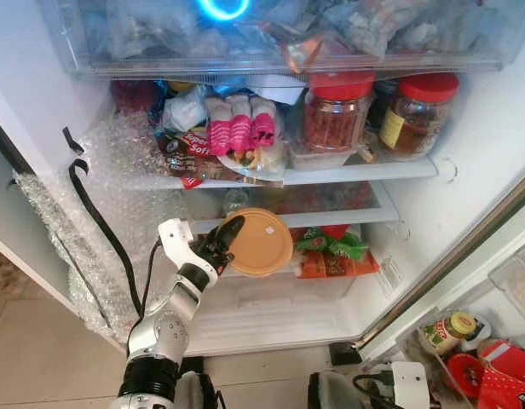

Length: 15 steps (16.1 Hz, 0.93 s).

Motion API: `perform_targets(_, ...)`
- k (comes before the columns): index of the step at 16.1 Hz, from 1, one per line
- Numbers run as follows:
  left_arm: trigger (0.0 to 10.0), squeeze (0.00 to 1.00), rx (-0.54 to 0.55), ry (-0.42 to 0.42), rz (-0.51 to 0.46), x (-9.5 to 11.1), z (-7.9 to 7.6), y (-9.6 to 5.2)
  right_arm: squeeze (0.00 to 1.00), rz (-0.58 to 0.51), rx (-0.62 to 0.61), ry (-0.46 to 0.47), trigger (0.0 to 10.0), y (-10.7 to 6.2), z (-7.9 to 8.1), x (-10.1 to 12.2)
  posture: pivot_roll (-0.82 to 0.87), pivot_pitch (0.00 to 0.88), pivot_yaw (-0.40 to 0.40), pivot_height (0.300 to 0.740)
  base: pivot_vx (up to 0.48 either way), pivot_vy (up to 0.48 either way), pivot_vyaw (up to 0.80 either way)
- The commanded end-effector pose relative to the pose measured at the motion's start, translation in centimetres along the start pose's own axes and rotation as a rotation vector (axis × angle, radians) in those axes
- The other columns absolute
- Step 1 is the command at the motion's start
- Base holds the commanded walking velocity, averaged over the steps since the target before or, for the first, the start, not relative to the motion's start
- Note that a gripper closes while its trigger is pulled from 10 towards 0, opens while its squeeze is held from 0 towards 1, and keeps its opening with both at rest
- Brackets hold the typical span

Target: Restocking fridge

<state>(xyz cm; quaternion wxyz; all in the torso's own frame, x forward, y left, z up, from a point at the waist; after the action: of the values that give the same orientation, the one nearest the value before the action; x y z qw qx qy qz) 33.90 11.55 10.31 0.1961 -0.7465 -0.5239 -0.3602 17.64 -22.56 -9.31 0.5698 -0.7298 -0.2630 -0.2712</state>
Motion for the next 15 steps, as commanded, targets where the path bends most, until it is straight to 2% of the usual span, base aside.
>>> perform_targets(1, 10.0, 0.00, -0.010, 0.002, -0.021, 0.38, -0.13, 0.16, 0.00, 0.022, -0.004, 0.016, 10.0, -0.17, -0.07, -0.62, -0.19, 0.079, -0.009, 0.640, 0.000, 0.000, 0.00)
perform_targets(6, 10.0, 0.00, -0.009, 0.005, -0.020, 0.39, -0.11, 0.17, 0.00, 0.029, 0.008, 0.014, 10.0, -0.23, 0.12, -0.79, -0.19, 0.081, -0.009, 0.640, 0.000, 0.000, 0.00)
perform_targets(15, 10.0, 0.00, -0.003, 0.007, -0.021, 0.36, -0.06, 0.16, 0.00, 0.038, 0.018, 0.012, 10.0, -0.28, 0.29, -0.99, -0.19, 0.078, -0.011, 0.640, 0.000, -0.294, 0.00)
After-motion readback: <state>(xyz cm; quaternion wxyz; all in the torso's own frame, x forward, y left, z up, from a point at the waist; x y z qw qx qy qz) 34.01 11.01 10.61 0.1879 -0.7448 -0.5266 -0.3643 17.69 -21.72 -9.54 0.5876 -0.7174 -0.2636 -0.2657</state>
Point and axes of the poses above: a point about 5 cm out from each wrist's last joint towards the gripper, its own y axis pointing out of the wrist towards the gripper, its own x axis along the axis of the wrist's last joint, z = x × y, the point moved 2 cm from there along y, pointing out of the wrist towards the gripper, and after that the axes turned 2 degrees about -y, right-handed, at the moved point
